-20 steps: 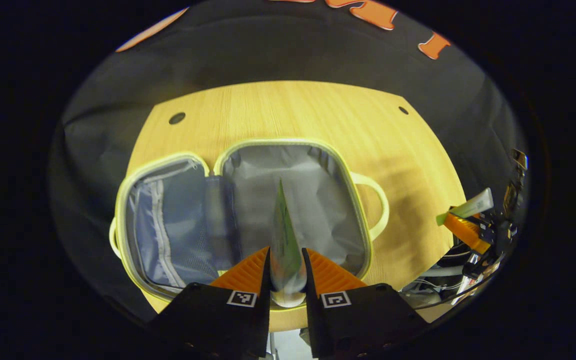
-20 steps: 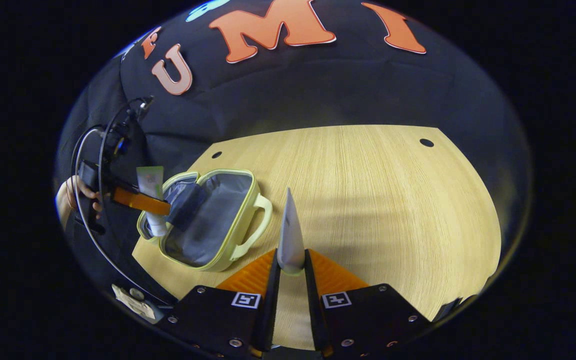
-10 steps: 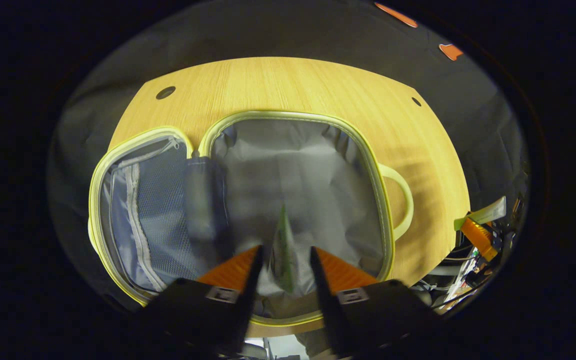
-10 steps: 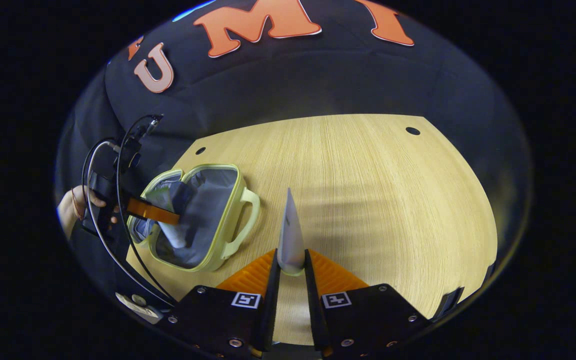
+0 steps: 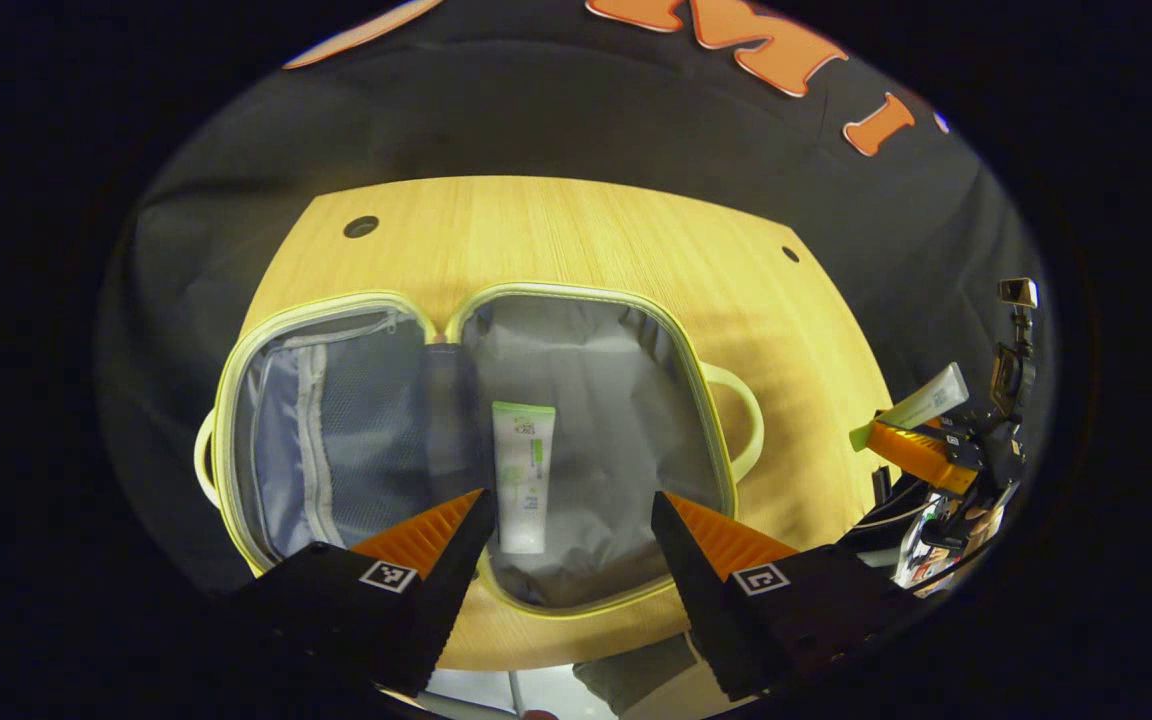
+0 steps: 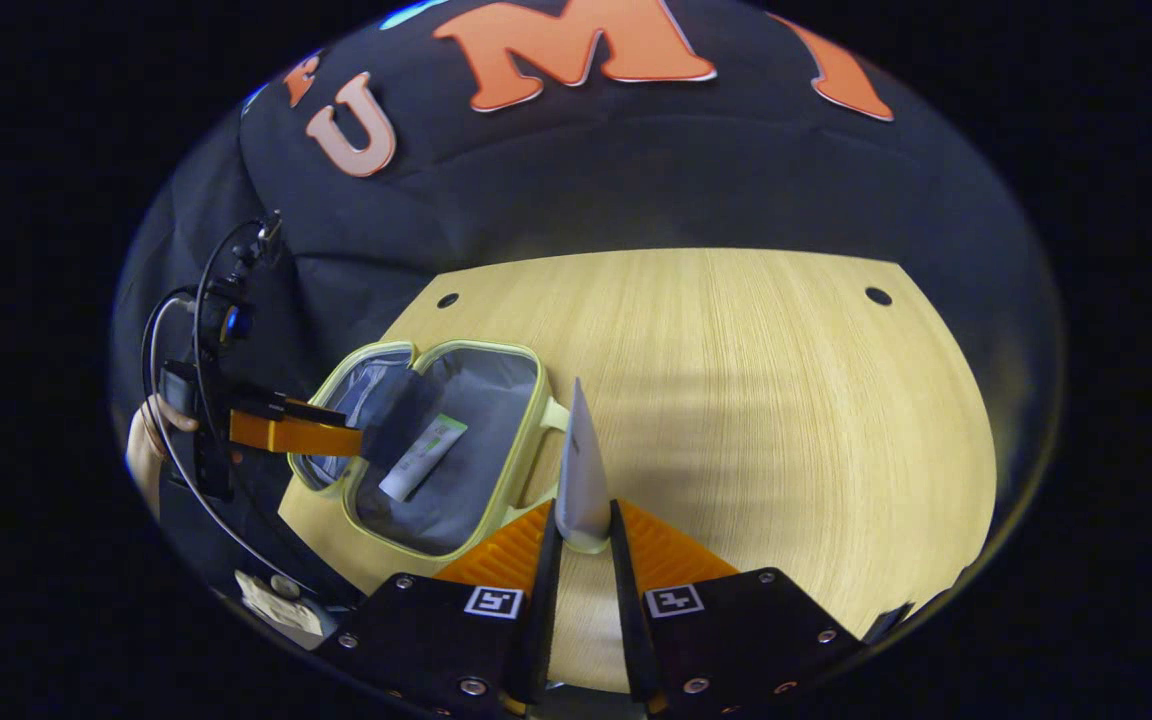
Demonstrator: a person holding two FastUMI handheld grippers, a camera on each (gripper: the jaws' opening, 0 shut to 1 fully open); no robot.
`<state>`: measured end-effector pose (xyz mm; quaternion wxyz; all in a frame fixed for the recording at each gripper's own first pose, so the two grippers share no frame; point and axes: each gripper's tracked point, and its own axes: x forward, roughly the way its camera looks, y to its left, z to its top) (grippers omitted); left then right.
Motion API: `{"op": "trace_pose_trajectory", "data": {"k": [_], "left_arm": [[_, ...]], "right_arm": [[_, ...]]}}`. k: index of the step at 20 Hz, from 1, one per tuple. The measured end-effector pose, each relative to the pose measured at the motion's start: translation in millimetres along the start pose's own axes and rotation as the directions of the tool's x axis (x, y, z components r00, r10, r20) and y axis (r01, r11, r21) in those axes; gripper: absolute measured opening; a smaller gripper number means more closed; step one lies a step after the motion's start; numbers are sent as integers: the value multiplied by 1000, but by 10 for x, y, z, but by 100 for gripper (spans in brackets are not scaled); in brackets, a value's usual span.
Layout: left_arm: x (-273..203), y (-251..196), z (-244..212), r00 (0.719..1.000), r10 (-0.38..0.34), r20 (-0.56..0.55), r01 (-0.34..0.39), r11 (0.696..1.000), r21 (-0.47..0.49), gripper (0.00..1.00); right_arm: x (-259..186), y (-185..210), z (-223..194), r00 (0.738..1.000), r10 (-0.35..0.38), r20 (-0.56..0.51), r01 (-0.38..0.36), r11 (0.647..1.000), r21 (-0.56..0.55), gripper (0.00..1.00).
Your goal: First open the suitcase, pack the skin care products into it, and then close the suitcase.
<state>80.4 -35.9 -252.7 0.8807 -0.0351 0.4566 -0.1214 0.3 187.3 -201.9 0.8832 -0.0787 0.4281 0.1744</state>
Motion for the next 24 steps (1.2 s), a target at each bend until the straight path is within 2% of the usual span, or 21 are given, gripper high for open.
{"op": "trace_pose_trajectory", "data": {"k": [4, 6, 9, 10, 11, 14, 15, 19, 20, 21, 23, 24], "left_arm": [[-473, 316, -60, 994, -11, 110, 15, 999, -38, 99], [-715, 544, -118, 989, 15, 147, -2, 996, -86, 98], [-1157, 918, -274, 981, 63, 185, -34, 987, -158, 98], [-1304, 1059, -348, 978, 76, 195, -40, 982, -186, 98], [-1437, 1161, -435, 975, 89, 204, -45, 976, -215, 98], [-1839, 1498, -698, 968, 135, 212, -69, 953, -294, 98], [-1855, 1574, -830, 967, 152, 206, -79, 943, -323, 98], [-1876, 1733, -1159, 964, 198, 177, -112, 907, -407, 98], [-1890, 1805, -1266, 962, 216, 168, -129, 900, -417, 98], [-1904, 1875, -1339, 959, 233, 160, -146, 893, -425, 99], [-1894, 1993, -1403, 954, 262, 146, -173, 879, -444, 99], [-1880, 2050, -1416, 952, 273, 140, -183, 872, -454, 98]], "right_arm": [[39, 528, 320, 995, 97, -14, -97, 993, -66, 31], [127, 822, 416, 988, 148, -36, -151, 985, -82, 30], [263, 1203, 429, 972, 200, -124, -208, 977, -54, 26], [325, 1342, 422, 961, 225, -159, -232, 972, -32, 30], [437, 1459, 367, 953, 237, -189, -245, 969, -22, 31], [795, 1557, 187, 930, 228, -289, -243, 970, -18, 26], [907, 1510, 93, 923, 208, -325, -226, 974, -18, 31], [1173, 1468, -301, 877, 175, -448, -185, 982, 21, 31], [1203, 1452, -347, 875, 165, -455, -173, 985, 25, 26], [1203, 1428, -393, 874, 155, -461, -164, 986, 20, 32], [1223, 1429, -348, 882, 149, -447, -157, 987, 19, 36], [1210, 1444, -318, 883, 153, -443, -155, 987, 33, 50]]}}
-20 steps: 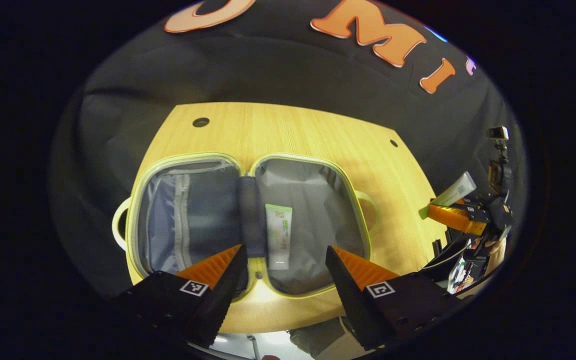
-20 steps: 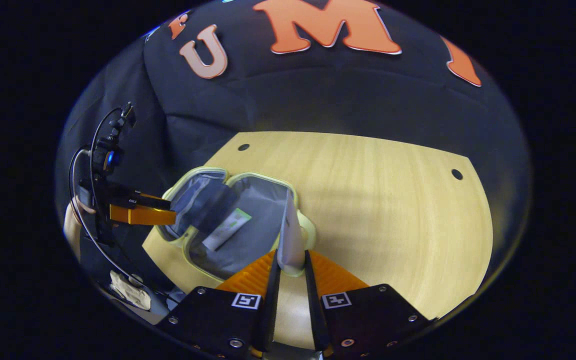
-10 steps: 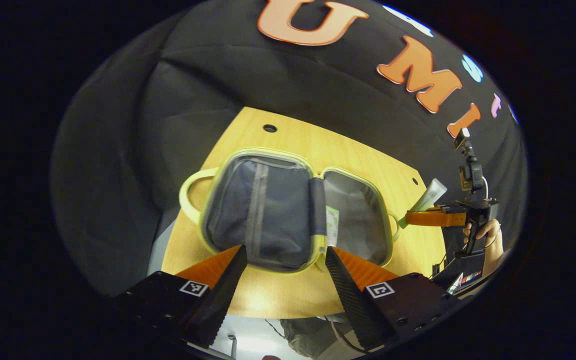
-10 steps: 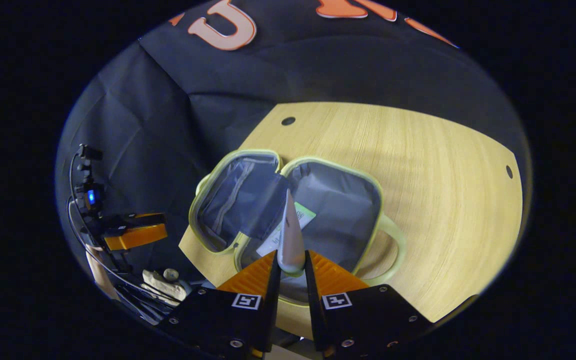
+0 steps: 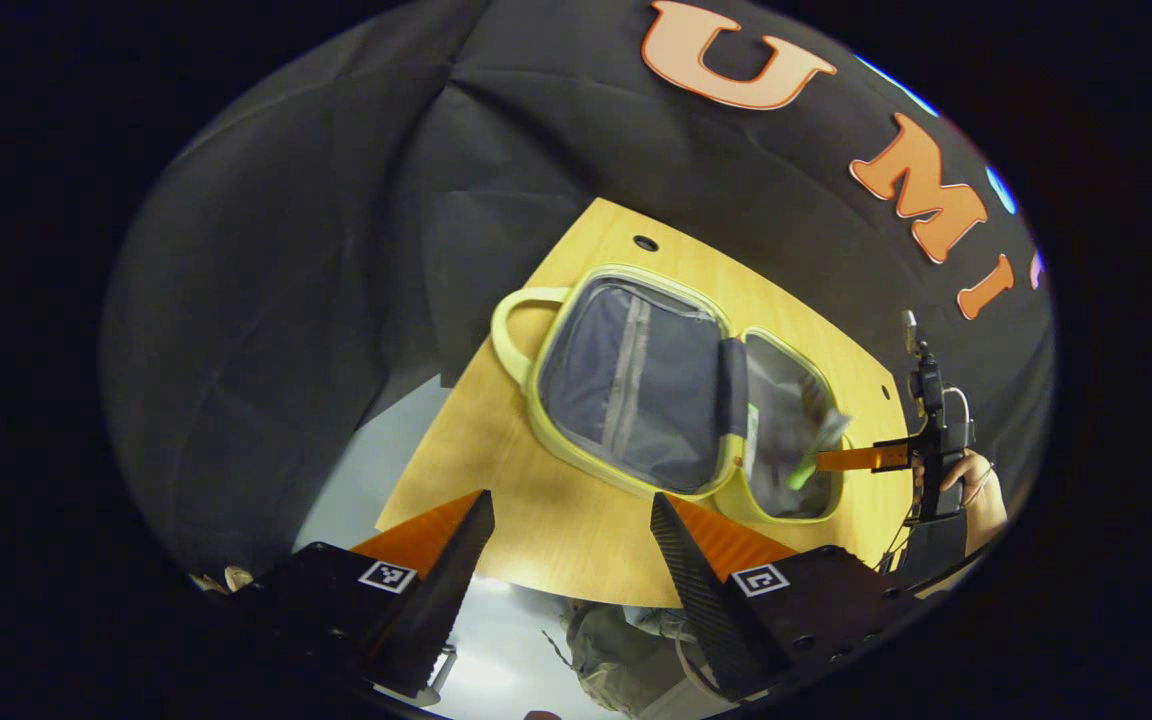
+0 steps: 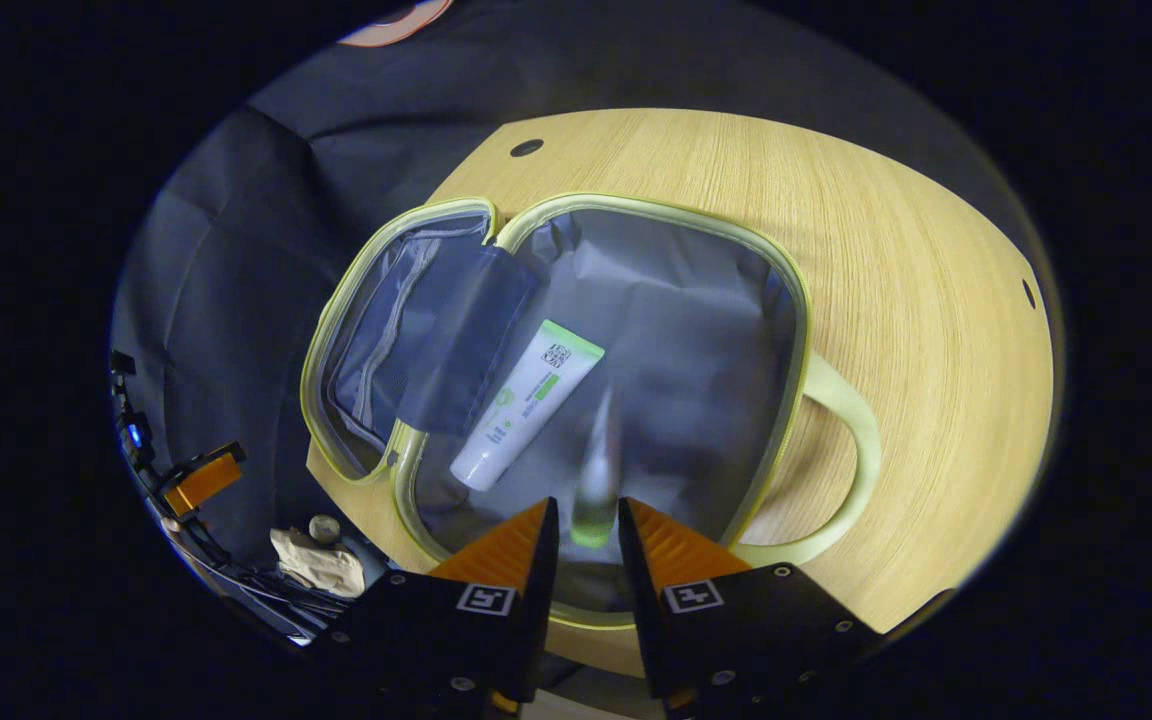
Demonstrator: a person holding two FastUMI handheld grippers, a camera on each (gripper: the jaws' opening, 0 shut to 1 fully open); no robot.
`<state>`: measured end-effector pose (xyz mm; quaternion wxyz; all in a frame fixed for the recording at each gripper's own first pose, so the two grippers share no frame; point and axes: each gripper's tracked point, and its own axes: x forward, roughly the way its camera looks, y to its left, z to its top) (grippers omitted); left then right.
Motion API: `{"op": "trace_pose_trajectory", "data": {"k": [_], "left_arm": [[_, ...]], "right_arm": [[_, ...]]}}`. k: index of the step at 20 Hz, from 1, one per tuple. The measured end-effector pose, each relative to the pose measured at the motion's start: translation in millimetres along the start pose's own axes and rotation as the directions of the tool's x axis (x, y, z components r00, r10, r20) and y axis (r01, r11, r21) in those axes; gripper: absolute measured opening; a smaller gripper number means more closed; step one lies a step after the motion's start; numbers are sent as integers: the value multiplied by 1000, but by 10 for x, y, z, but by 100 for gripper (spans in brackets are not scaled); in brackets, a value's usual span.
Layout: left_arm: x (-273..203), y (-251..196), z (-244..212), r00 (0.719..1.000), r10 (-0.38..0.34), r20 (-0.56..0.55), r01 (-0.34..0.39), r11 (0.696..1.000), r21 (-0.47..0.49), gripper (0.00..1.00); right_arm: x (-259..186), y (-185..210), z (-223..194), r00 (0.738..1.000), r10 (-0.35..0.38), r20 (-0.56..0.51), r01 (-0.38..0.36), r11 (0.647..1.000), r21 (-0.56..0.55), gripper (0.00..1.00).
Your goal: First open the suitcase, pack the skin care products into it, and then close the suitcase.
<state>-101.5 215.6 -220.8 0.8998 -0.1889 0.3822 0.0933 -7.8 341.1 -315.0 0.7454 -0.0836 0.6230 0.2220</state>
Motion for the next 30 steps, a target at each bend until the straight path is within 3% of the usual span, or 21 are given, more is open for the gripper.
{"op": "trace_pose_trajectory", "data": {"k": [1, 4, 9, 12, 15, 18, 23, 27, 30], "left_arm": [[32, 45, 2, 1000, 9, 0, -9, 1000, -7, 98], [168, 134, 11, 1000, 21, -12, -21, 1000, -22, 98], [583, 291, 369, 1000, 12, 11, -12, 1000, -15, 98], [879, 310, 790, 995, -60, 77, 66, 994, -82, 99], [1212, 336, 1147, 979, -148, 143, 172, 969, -179, 98], [1522, 630, 1359, 981, -98, 170, 141, 954, -265, 98], [1857, 640, 1376, 974, -155, 165, 208, 902, -379, 95], [1978, 701, 1317, 989, -103, 103, 136, 904, -406, 19], [1969, 665, 1393, 985, -131, 110, 165, 900, -404, 19]], "right_arm": [[-11, 5, 25, 1000, 6, 2, -6, 1000, 13, 54], [-31, -39, 14, 1000, -3, 18, 2, 1000, 14, 95], [-163, 34, 18, 998, 35, 53, -36, 999, 17, 96], [-244, 33, 18, 997, 40, 66, -42, 999, 21, 96], [-336, 11, 27, 996, 46, 78, -50, 997, 54, 96], [-399, -60, 50, 995, 36, 91, -44, 995, 85, 96], [-414, -197, 13, 996, 16, 90, -28, 990, 135, 96], [-378, -217, -2, 996, 26, 85, -40, 985, 167, 96], [-354, -219, 3, 996, 31, 86, -45, 984, 173, 96]]}}
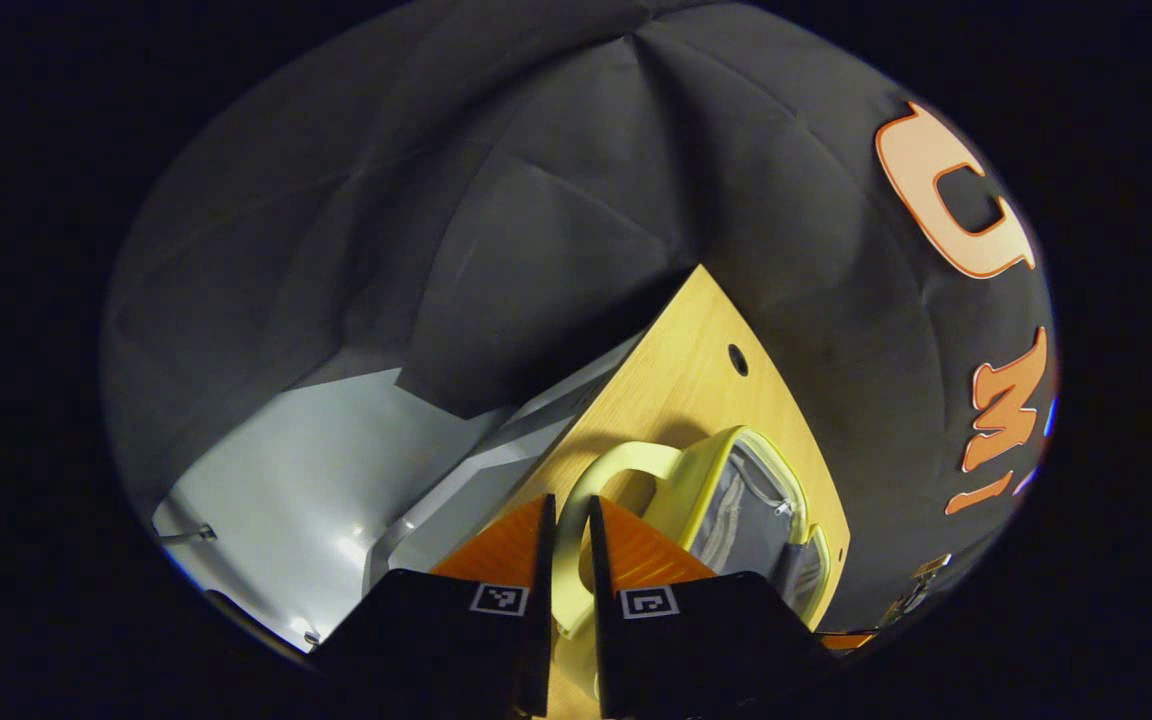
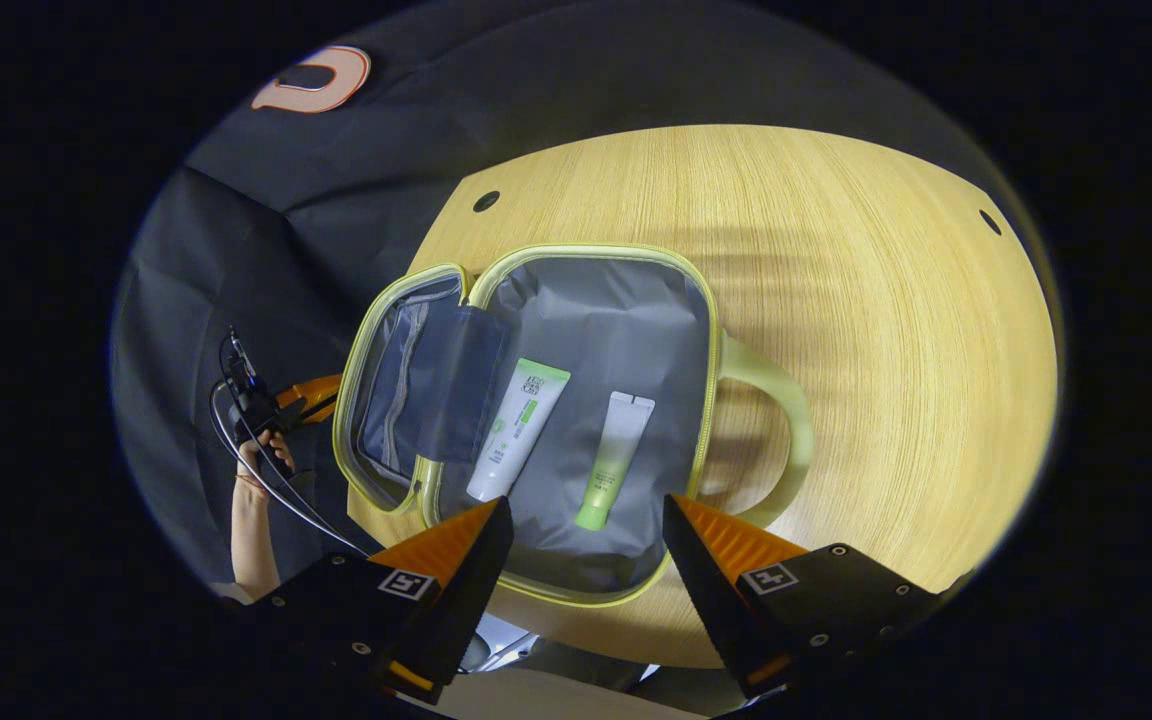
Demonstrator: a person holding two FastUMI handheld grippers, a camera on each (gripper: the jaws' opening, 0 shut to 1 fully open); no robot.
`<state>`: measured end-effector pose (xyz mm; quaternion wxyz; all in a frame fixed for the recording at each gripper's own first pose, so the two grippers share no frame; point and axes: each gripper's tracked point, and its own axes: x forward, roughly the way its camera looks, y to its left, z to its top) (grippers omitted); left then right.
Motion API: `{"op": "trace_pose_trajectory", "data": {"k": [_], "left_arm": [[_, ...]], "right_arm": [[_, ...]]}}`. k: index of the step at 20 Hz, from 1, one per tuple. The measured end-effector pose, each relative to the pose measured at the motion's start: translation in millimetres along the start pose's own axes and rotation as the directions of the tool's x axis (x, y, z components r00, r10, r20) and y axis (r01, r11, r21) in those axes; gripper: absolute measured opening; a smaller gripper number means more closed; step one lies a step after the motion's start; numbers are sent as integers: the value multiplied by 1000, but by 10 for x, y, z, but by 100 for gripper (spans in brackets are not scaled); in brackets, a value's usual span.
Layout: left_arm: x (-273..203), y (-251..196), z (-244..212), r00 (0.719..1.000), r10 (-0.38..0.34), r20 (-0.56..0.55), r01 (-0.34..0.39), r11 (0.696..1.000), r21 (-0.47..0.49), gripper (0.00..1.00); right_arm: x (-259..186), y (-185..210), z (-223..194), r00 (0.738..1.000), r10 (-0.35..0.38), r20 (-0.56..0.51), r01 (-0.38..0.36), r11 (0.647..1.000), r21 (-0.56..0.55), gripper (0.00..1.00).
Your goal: First open the suitcase, pack the skin care products into it, and then close the suitcase.
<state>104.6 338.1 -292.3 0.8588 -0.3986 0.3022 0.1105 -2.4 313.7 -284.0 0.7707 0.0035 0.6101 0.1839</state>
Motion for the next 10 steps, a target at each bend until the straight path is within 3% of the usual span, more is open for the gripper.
{"op": "trace_pose_trajectory", "data": {"k": [1, 6, 10], "left_arm": [[-42, 10, -2, 1000, -2, -7, 2, 1000, -1, 9], [-142, -144, -35, 999, -39, -16, 39, 999, 18, 8], [-360, -481, -10, 1000, -3, -19, 6, 985, 171, 8]], "right_arm": [[4, 7, -2, 1000, 5, -2, -5, 1000, 6, 96], [16, 47, 8, 999, 34, -2, -34, 999, 17, 96], [13, 147, 62, 998, 64, 7, -64, 998, 16, 96]]}}
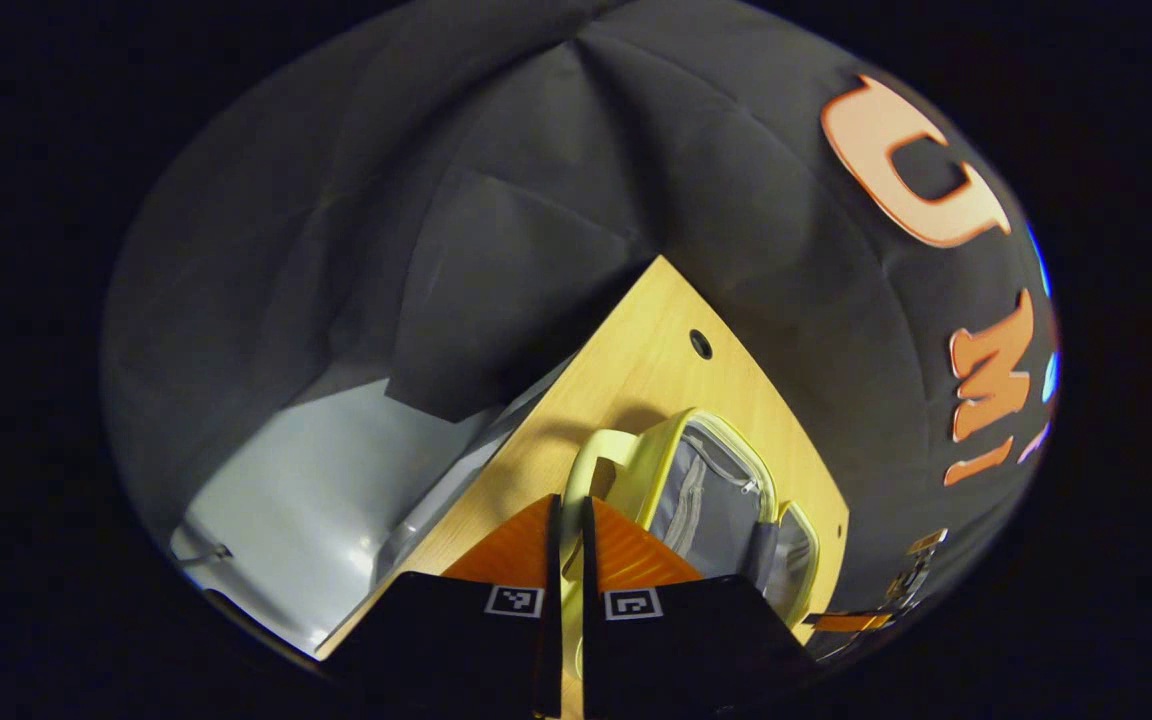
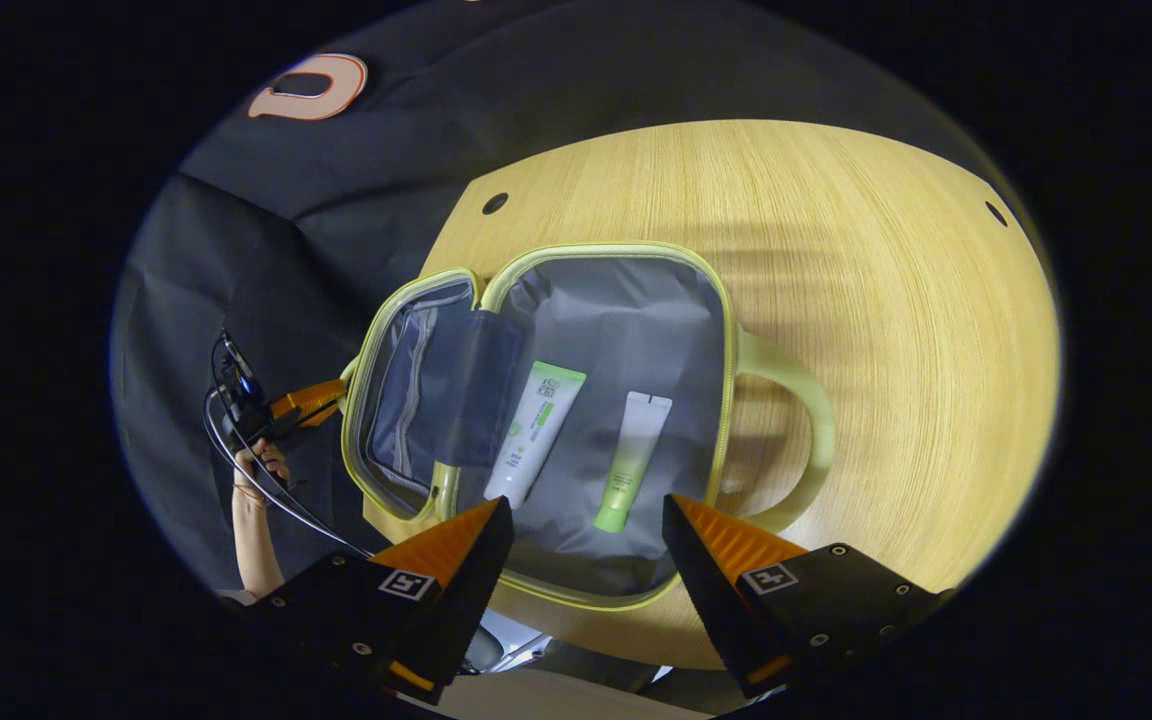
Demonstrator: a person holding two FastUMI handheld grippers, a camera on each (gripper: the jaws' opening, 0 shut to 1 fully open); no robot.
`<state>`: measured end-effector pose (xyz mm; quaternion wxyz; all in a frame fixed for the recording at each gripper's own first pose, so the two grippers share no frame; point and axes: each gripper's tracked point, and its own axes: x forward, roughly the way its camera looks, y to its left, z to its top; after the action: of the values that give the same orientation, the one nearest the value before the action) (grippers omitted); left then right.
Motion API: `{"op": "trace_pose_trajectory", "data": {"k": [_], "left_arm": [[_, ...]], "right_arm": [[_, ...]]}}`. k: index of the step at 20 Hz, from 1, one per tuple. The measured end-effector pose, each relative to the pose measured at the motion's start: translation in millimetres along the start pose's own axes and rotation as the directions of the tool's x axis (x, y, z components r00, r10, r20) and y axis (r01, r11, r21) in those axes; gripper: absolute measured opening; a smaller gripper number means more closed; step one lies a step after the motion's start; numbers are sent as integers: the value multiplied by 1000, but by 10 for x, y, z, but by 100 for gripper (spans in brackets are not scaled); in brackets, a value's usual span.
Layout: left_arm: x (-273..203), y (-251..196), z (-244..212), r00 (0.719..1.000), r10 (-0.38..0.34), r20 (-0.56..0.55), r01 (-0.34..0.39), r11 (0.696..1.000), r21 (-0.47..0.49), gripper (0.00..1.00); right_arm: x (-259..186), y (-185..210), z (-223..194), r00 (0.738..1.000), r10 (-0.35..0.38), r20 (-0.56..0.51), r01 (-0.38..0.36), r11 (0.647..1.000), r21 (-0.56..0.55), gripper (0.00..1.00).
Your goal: First open the suitcase, pack the skin care products into it, and then close the suitcase.
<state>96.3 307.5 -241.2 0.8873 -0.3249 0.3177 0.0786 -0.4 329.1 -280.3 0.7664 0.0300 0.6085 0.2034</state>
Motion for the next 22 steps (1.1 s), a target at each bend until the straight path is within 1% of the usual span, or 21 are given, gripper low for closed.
{"op": "trace_pose_trajectory", "data": {"k": [1, 4, 6, 8, 11, 13, 15, 16, 18, 20, 22], "left_arm": [[-52, -138, 47, 1000, -1, 6, 1, 999, 37, 8], [-303, -609, 152, 1000, -18, 22, 15, 996, 92, 8], [-513, -979, 210, 999, -31, 36, 26, 989, 148, 8], [-701, -1375, 211, 998, -46, 40, 36, 976, 217, 8], [-961, -2056, 171, 997, -68, 40, 52, 946, 320, 8], [-1078, -2559, 65, 996, -89, 29, 71, 918, 390, 8], [-1102, -3010, -86, 996, -92, 10, 78, 889, 452, 8], [-1073, -3212, -161, 996, -90, 0, 80, 880, 468, 8], [-965, -3575, -397, 994, -105, -35, 109, 867, 487, 8], [-882, -3908, -633, 991, -120, -58, 133, 853, 505, 8], [-781, -4138, -892, 991, -112, -80, 137, 843, 520, 8]], "right_arm": [[-5, 40, 12, 1000, 10, 4, -10, 1000, -1, 96], [-28, 82, 22, 999, 33, 11, -33, 999, -15, 96], [-42, 53, 26, 999, 45, 22, -44, 999, -22, 96], [-135, 43, 66, 996, 75, 40, -75, 997, -4, 95], [-294, -149, 130, 992, 100, 73, -101, 995, 11, 95], [-346, -300, 108, 988, 120, 96, -122, 993, 10, 95], [-445, -439, 100, 983, 141, 115, -144, 989, 22, 95], [-537, -526, 107, 981, 147, 127, -152, 988, 31, 95], [-767, -720, 127, 977, 155, 149, -162, 986, 40, 95], [-901, -958, 75, 974, 146, 171, -157, 986, 50, 95], [-1075, -1220, 37, 973, 134, 188, -151, 985, 79, 95]]}}
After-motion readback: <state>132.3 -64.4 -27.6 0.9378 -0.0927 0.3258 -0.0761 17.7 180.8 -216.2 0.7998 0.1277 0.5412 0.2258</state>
